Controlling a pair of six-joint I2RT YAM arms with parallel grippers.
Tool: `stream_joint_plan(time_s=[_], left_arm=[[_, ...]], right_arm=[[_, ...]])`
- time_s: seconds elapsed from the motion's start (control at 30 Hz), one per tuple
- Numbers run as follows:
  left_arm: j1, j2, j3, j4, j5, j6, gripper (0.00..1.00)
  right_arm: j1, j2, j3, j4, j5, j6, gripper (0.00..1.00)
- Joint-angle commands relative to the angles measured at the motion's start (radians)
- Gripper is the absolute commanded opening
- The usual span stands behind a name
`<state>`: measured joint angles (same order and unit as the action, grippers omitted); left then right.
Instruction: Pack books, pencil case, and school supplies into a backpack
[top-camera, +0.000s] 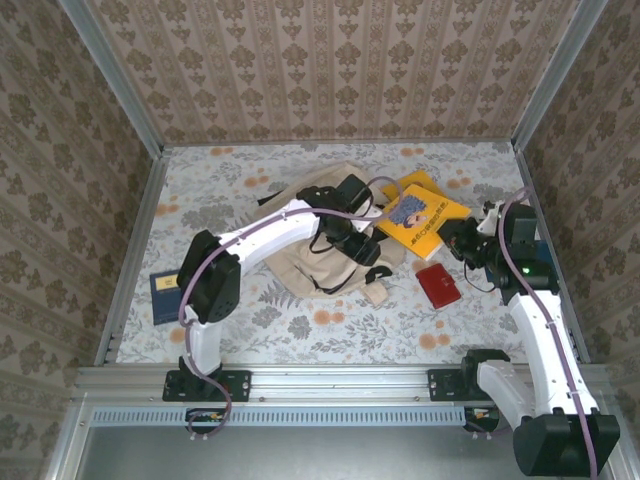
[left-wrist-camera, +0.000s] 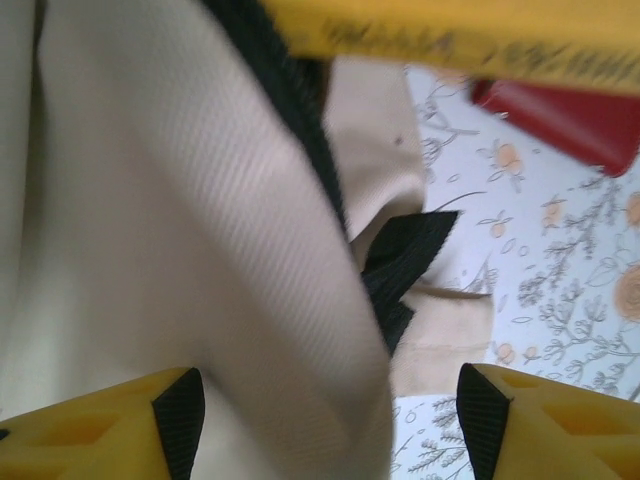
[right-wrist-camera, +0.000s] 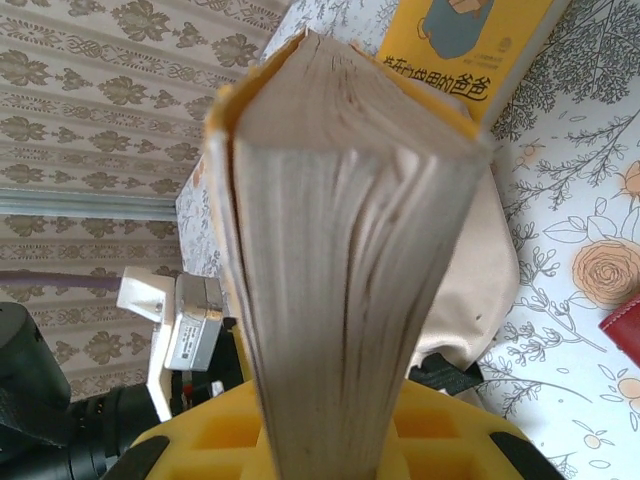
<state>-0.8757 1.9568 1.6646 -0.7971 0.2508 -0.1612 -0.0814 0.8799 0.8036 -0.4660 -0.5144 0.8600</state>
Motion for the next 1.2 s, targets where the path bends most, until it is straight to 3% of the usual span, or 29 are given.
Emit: stream_joint_plan(time_s=[0.0,0.23,0.53,0.67,0.9,1.03,1.17], left_arm=[[0.013,-0.041,-0.012,0.034,-0.059,-0.033,0.67],[0.035,-0.012,0.033,-0.003,-0.172,-0.057,0.45],[0.044,-0.019,0.056,0.044,-0.112,-0.039,0.16],[0.029,-0.061,0.088,0.05,-0.2,-0.022,0.11],[-0.036,-0.215,0.042,0.215,-0.417,0.055,0.1],[-0.058,-0.272,-0.011,0.319,-0.468,0.092,0.1],[-0.06,-0.294,-0.028,0.335,-0.486,0.104,0.1]], right_arm=[[-0.003,0.003,-0.006,0.11,-0.073,0.029,0.12],[-0.001,0.007,-0.013,0.087,-0.046,0.018,0.12],[0.05,0.032,-0.007,-0.006,0.037,-0.021,0.11],[0.1,0.036,-0.019,-0.019,0.069,-0.006,0.11],[0.226,0.037,-0.056,-0.012,0.152,0.054,0.11],[0.258,0.027,-0.125,0.213,0.077,0.165,0.11],[0.299,0.035,-0.127,0.341,0.101,0.233,0.11]])
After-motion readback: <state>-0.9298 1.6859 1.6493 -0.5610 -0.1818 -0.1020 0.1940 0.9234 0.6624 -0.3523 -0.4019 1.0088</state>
